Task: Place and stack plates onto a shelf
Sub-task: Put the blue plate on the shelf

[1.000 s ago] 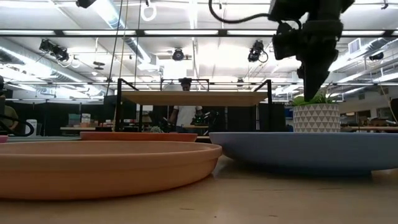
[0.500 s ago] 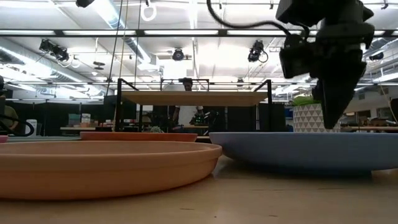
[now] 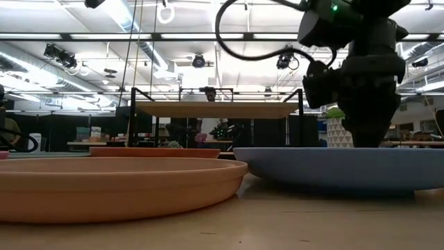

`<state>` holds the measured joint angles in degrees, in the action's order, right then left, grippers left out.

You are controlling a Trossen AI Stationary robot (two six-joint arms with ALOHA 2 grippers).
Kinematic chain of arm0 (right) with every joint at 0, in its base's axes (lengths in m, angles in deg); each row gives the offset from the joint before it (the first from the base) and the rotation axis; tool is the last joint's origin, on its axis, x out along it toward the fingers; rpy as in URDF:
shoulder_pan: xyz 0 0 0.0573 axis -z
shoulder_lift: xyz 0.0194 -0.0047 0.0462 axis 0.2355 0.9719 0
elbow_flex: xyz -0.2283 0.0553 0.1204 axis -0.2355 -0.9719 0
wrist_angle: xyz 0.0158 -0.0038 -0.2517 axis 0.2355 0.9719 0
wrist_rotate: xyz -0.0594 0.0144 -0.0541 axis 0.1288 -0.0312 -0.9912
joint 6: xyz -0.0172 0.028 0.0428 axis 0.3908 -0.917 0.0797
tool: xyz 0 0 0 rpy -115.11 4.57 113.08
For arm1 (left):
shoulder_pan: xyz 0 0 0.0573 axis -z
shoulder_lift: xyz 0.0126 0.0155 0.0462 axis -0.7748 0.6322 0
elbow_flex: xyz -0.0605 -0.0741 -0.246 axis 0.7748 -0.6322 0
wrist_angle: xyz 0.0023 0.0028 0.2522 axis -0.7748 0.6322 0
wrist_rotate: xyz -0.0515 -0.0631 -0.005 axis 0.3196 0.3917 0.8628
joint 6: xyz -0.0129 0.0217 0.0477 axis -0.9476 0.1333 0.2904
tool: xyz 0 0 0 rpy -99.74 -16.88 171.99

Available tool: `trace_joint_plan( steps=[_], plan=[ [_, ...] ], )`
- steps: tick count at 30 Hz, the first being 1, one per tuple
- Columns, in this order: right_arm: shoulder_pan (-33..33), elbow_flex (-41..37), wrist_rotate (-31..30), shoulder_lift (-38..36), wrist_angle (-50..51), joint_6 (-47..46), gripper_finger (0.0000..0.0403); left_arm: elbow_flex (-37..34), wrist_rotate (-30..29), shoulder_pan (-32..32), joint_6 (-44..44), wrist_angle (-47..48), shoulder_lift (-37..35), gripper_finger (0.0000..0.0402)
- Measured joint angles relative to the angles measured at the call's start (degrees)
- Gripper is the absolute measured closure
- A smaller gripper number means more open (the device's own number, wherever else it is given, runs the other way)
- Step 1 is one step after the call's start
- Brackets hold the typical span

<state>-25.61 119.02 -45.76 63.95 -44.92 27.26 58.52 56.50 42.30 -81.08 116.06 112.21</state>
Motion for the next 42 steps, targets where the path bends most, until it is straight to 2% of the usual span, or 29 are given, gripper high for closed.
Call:
trace_joint_plan(
  steps=[10,17,22,27,34,42],
  plan=[
    [0.36,0.15,0.1,0.02,-1.78,-3.05,0.0387,0.0,0.0,0.0,0.07,0.0,0.02,0.026],
    [3.29,0.6,3.28,-5.71,0.86,-5.16,0.0379,0.0,0.0,-0.02,0.04,-0.02,0.02,0.026],
    [7.31,6.5,5.75,-12.07,4.32,-5.33,0.0385,0.0,0.02,-0.02,0.02,-0.36,0.01,0.026],
    [14.92,16.55,3.4,-15.01,14.93,-1.68,0.0382,0.0,0.02,-0.02,0.08,-1.09,0.0,0.026],
    [29.66,32.13,2.8,-11.26,30.31,7.86,0.0381,0.0,-0.02,-0.02,0.55,-1.46,0.0,0.026],
    [47.09,45.18,3.38,-4.21,35.24,17.37,0.0381,0.0,0.0,0.0,0.52,-1.44,0.0,0.026]
  ],
)
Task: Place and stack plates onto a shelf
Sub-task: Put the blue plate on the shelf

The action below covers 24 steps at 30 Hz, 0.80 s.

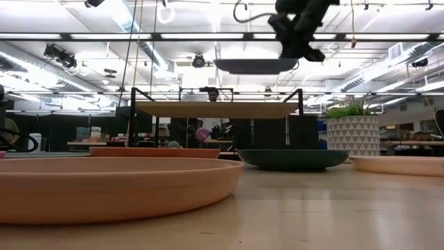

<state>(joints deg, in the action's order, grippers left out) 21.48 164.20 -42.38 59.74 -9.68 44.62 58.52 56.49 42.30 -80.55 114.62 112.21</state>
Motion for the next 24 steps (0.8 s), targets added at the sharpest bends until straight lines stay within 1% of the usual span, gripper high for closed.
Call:
trace_joint_plan(
  steps=[5,9,16,24],
  plan=[
    [7.89,2.9,3.56,4.73,-0.22,4.17,0.0381,0.0,-0.02,-0.01,-0.18,0.01,0.0,0.026],
    [11.39,2.95,4.75,7.95,0.3,6.49,0.0381,0.0,-0.02,-0.01,-0.44,0.02,0.0,0.026],
    [13.41,2.95,5.36,11.04,0.03,7.57,0.0374,0.0,-0.02,-0.02,-0.46,0.04,0.02,0.026],
    [14.41,2.97,4.53,11.45,0.02,8.35,0.0367,0.0,-0.02,-0.01,-0.46,0.05,0.02,0.026]
  ],
)
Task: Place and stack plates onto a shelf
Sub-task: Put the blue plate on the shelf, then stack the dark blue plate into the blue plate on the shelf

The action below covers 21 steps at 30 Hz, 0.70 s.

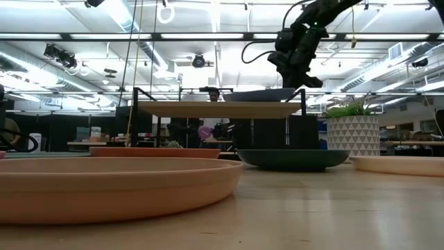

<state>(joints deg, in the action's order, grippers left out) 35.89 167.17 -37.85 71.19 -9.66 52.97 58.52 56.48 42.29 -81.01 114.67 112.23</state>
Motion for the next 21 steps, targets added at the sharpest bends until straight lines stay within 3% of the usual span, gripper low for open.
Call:
trace_joint_plan(
  steps=[10,21],
  plan=[
    [0.37,0.0,-0.62,-0.07,0.11,-0.22,0.0356,0.0,0.02,0.0,-0.04,0.0,0.0,0.026],
    [0.35,1.41,-1.62,-0.13,2.91,-0.39,0.0305,0.0,0.76,0.01,-0.07,0.02,0.0,0.026]
  ],
)
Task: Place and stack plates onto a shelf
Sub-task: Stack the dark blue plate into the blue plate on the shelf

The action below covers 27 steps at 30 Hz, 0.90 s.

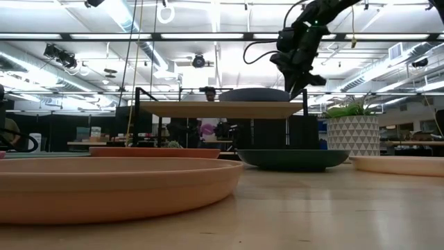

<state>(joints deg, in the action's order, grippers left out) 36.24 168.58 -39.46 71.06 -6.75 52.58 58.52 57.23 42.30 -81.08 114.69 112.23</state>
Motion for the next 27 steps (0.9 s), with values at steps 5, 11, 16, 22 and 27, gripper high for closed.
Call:
trace_joint_plan(
  steps=[5,11,16,22,27],
  plan=[
    [-0.26,6.19,-5.61,0.0,6.44,0.25,0.0296,0.0,0.38,-0.02,-0.01,0.02,0.0,0.026],
    [-4.21,14.07,-6.56,-0.07,10.41,1.81,0.0295,0.06,0.92,1.08,0.11,4.28,1.2,0.026],
    [-11.72,16.36,-8.66,-1.56,10.25,3.08,0.0296,0.02,2.67,4.43,-0.47,12.79,3.57,0.026],
    [-23.76,16.45,-19.3,-5.44,8.21,2.48,0.0297,0.02,-0.24,10.88,-1.72,17.54,6.11,0.026],
    [-31.56,16.45,-21.68,-7.13,4.1,1.66,0.0297,0.02,-2.84,14.4,0.22,18.45,8.24,0.026]
  ],
)
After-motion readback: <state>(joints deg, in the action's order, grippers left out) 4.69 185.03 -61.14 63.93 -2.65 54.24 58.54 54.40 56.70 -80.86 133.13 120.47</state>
